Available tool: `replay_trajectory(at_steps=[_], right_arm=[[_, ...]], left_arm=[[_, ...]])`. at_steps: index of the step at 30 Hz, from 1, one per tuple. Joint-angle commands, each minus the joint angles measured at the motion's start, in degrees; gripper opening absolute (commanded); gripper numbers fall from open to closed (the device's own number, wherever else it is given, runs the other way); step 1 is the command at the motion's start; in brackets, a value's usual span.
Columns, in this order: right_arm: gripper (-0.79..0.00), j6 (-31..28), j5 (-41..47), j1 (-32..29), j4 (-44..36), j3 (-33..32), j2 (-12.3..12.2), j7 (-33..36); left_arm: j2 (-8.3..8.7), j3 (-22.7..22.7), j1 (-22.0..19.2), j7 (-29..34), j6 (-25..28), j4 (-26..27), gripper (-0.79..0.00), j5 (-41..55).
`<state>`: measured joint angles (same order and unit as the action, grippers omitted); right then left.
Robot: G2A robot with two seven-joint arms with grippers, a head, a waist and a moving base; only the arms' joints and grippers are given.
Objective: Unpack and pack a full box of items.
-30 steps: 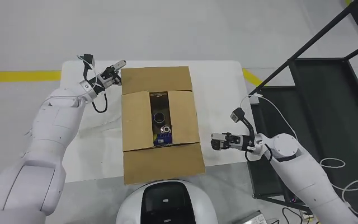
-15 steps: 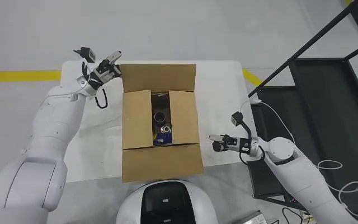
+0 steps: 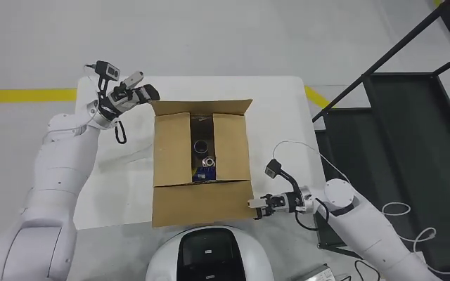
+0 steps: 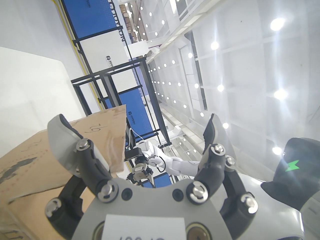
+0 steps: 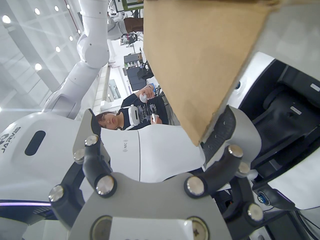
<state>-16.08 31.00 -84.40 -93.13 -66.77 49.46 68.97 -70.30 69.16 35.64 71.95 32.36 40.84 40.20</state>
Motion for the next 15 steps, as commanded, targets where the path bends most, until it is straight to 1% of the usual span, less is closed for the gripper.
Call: replay_trajectory(at_steps=[1, 6, 10, 15], right_arm=[[0.0, -0.7, 2.5, 0.7, 0.0, 0.5, 0.3, 0.5], [0.0, -2.1, 8.2, 2.3, 0.6, 0.6, 0.9, 0.3], [0.0, -2.9, 10.0, 3.6, 1.1, 0.0, 1.3, -1.4], [0.0, -4.1, 10.3, 5.6, 2.4, -0.3, 1.9, -5.0]], left_arm=[[0.51, 0.8, 1.5, 1.1, -1.1, 2.3, 0.0, 0.7], [1.84, 1.9, 4.8, 4.4, -4.4, 7.8, 0.0, -0.2], [2.81, 2.6, 6.9, 6.0, -6.0, 11.5, 0.0, -1.1], [3.99, 2.9, 8.5, 7.6, -7.7, 14.6, 0.0, -4.0]])
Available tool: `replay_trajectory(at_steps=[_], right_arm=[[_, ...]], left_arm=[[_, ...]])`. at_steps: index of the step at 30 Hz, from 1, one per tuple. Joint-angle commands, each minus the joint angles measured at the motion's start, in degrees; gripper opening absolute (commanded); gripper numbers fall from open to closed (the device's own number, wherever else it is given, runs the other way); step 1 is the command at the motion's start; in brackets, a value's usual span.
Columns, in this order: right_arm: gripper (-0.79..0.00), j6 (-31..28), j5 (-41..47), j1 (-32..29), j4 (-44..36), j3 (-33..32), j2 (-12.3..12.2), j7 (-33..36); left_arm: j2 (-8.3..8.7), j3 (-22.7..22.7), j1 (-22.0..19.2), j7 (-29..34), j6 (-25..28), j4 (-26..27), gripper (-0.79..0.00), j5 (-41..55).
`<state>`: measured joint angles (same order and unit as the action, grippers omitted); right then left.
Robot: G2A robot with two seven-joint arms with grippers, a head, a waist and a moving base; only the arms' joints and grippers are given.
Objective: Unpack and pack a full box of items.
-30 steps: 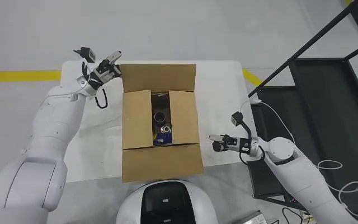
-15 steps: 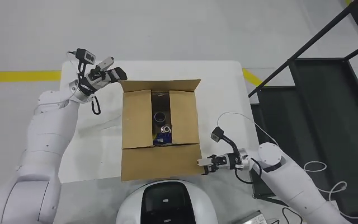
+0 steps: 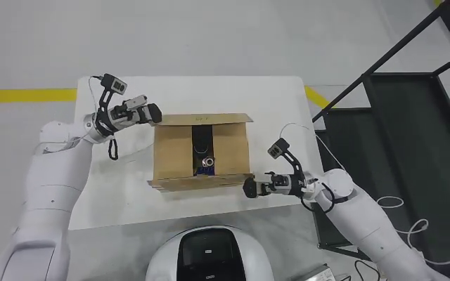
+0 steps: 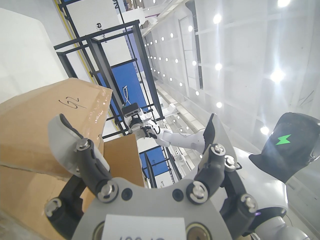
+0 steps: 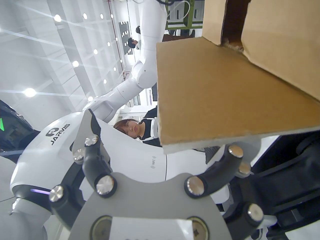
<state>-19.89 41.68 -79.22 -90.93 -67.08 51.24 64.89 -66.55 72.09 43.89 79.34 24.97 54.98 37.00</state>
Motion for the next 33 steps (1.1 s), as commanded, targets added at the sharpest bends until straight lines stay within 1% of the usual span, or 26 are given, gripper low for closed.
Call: replay_trajectory(at_steps=[1, 8, 16, 23, 28, 33], right_arm=[[0.0, -0.5, -0.8, 0.9, 0.5, 0.0, 0.2, -1.9], [0.0, -0.2, -6.6, 3.9, 1.5, -0.1, 1.0, -10.2], [0.0, 1.1, -14.2, 8.0, 2.0, 0.9, 1.8, -15.3], [0.0, 1.4, -17.2, 11.4, 3.8, 2.8, 2.6, -15.9], [0.0, 2.4, -17.8, 14.1, 6.3, 4.5, 3.5, -16.8], [0.0, 3.6, -19.3, 16.4, 8.7, 5.8, 4.2, -16.8]], left_arm=[[0.44, 0.0, 0.5, 0.5, -0.5, 0.9, 0.0, -1.2], [1.88, -0.4, 1.5, 2.7, -2.7, 2.5, 0.0, -3.8], [3.17, -1.7, 1.4, 3.4, -3.4, 2.2, 0.0, -6.8], [3.9, -2.9, 0.7, 3.8, -3.8, 0.2, 0.0, -6.3], [4.29, -3.8, -0.2, 4.2, -4.2, -1.3, 0.0, -6.1], [4.78, -4.5, -0.5, 4.4, -4.4, -1.8, 0.0, -6.2]])
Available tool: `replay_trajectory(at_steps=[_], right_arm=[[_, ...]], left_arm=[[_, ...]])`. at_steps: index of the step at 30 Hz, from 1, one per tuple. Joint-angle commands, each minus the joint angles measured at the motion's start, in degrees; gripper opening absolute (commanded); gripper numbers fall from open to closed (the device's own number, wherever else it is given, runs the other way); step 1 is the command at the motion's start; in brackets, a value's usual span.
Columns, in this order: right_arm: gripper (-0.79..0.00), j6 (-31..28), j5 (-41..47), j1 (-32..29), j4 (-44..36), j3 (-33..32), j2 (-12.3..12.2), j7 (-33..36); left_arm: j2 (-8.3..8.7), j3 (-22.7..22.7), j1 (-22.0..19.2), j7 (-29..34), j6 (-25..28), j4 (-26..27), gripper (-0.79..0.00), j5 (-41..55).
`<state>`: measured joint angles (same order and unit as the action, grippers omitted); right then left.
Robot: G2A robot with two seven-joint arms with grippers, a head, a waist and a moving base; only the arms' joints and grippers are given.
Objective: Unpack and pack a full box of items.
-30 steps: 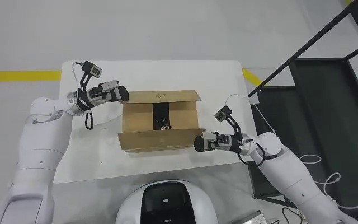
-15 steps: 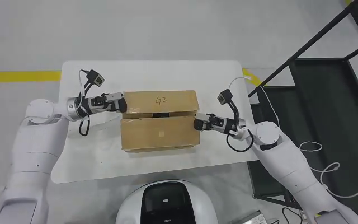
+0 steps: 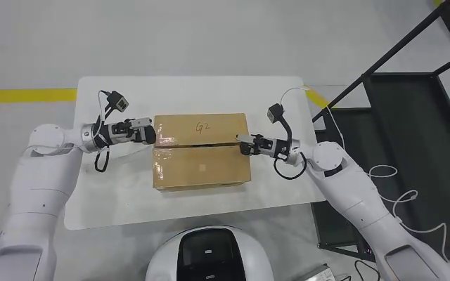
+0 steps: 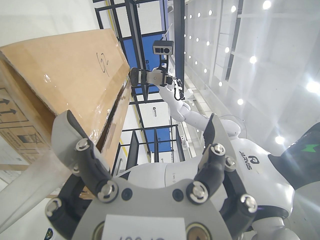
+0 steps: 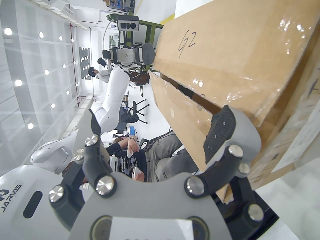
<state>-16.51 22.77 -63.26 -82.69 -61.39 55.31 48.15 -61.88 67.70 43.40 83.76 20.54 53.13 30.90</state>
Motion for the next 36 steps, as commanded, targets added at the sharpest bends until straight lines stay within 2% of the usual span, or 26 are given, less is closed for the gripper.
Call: replay_trajectory(at_steps=[1, 9, 19, 25, 36], right_arm=[[0.0, 0.6, -0.9, 0.8, 0.8, 0.3, 0.2, -0.2], [0.0, 3.2, -3.7, 2.5, 2.0, 0.0, 0.4, -0.1], [0.0, 6.7, -6.7, 3.5, 2.5, 0.3, 0.8, 0.4], [0.0, 6.7, -6.7, 3.9, 1.5, 0.7, 1.2, 1.0], [0.0, 8.0, -7.9, 6.0, 1.4, 2.6, 2.2, 0.4]], left_arm=[[0.23, -0.2, 0.0, 0.0, 0.0, 0.1, 0.0, -0.2], [1.36, 1.0, 0.8, -0.6, 0.6, 0.7, 0.0, 2.6], [2.6, 7.4, 4.1, 0.0, 0.0, 3.6, 0.0, 14.6], [3.1, 10.2, 6.8, -1.5, 1.5, 6.1, 0.0, 16.5], [3.06, 10.9, 8.2, -3.2, 3.0, 6.8, 0.0, 16.7]])
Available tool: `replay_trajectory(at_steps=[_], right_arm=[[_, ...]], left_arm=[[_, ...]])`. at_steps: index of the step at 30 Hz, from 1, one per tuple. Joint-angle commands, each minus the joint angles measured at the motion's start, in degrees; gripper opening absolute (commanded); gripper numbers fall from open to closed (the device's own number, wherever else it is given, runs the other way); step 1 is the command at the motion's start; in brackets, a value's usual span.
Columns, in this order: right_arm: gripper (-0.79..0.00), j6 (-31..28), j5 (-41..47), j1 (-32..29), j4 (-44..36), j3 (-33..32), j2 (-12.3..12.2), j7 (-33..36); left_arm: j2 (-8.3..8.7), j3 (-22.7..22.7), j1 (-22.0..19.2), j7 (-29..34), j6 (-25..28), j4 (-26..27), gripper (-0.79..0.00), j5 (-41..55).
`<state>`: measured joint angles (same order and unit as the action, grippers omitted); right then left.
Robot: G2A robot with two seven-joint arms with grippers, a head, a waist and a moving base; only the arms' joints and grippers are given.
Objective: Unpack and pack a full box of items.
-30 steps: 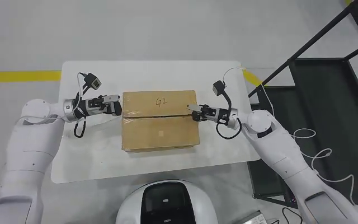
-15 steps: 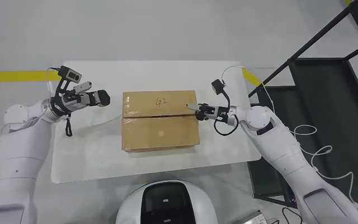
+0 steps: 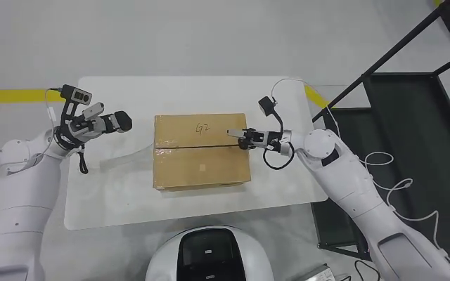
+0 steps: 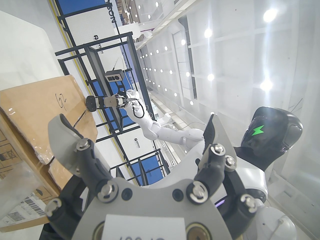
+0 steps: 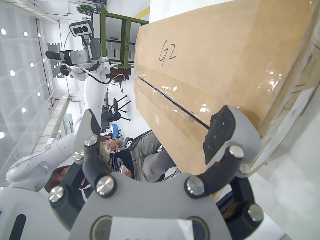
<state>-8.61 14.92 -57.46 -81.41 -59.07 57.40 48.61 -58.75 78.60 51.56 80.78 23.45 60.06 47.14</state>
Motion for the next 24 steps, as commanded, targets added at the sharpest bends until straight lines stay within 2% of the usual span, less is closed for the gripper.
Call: replay_trajectory(at_steps=[1, 21, 24], right_arm=[[0.0, 0.2, -0.1, 0.5, 0.2, 0.5, 0.2, -0.2], [0.0, 1.0, -0.3, 1.3, 1.7, 0.7, 0.8, 0.0], [0.0, 1.0, -0.3, 1.3, 1.7, 0.7, 0.8, 0.0]], left_arm=[[-0.11, 0.0, 0.1, -0.4, 0.2, -0.1, 0.0, 0.6], [-0.26, -0.1, 0.1, -1.0, 0.0, -0.3, 0.0, 1.3], [-0.33, 0.0, 1.0, -4.6, 0.0, 3.0, 0.0, 0.5]])
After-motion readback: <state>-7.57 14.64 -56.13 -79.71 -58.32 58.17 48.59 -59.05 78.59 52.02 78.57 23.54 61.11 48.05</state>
